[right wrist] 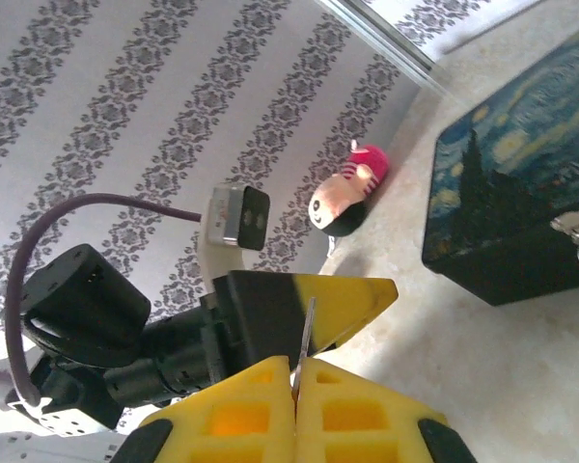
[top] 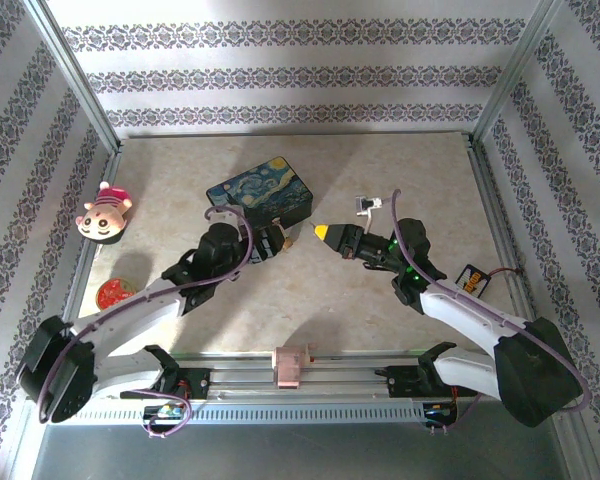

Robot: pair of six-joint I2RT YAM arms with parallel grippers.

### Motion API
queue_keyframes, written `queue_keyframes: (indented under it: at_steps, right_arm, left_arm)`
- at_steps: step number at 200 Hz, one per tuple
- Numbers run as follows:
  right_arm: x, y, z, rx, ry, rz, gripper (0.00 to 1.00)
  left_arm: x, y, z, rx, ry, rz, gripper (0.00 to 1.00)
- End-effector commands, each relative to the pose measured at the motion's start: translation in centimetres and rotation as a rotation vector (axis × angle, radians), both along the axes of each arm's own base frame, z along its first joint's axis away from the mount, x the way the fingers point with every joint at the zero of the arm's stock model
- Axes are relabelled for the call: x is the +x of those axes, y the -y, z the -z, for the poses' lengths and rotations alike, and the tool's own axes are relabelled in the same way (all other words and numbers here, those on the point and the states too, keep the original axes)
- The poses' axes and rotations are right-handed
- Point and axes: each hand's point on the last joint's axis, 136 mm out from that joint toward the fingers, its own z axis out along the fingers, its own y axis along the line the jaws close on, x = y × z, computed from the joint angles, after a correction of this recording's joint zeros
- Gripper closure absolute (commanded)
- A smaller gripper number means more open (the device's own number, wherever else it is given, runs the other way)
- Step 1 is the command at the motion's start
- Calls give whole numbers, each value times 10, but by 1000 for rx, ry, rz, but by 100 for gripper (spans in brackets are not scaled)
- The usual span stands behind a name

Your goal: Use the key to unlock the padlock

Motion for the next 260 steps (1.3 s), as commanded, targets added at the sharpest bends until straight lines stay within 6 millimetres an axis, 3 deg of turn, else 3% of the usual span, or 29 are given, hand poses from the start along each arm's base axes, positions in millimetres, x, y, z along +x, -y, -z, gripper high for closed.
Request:
queue_keyframes:
  at_steps: [1,32,99,130,157,183,260]
  right_arm:
    - [3,9,11,-24,-24,42,100]
    - [7,18,30,-48,-64,77,100]
    - [10,33,47,-71,-91,128,100]
    - [8,38,47,-73,-87,137,100]
    - [6,43,48,-74,-86,149,100]
    - [6,45,49,-76,-87,151,100]
    - [8,46,48,-74,-88,152,100]
  left_arm:
    - [7,-3,10,-17,-30,-77,1]
    - [14,9,29,-4,-61,-78,0]
    - [34,34,85,261,-162,-148,0]
    - [48,27,104,354,-183,-236,0]
    - [56,18,115,441,-222,-322,2]
    - [66,21,118,503,-240,-346,2]
    - [75,15,128,630,-301,-434,21]
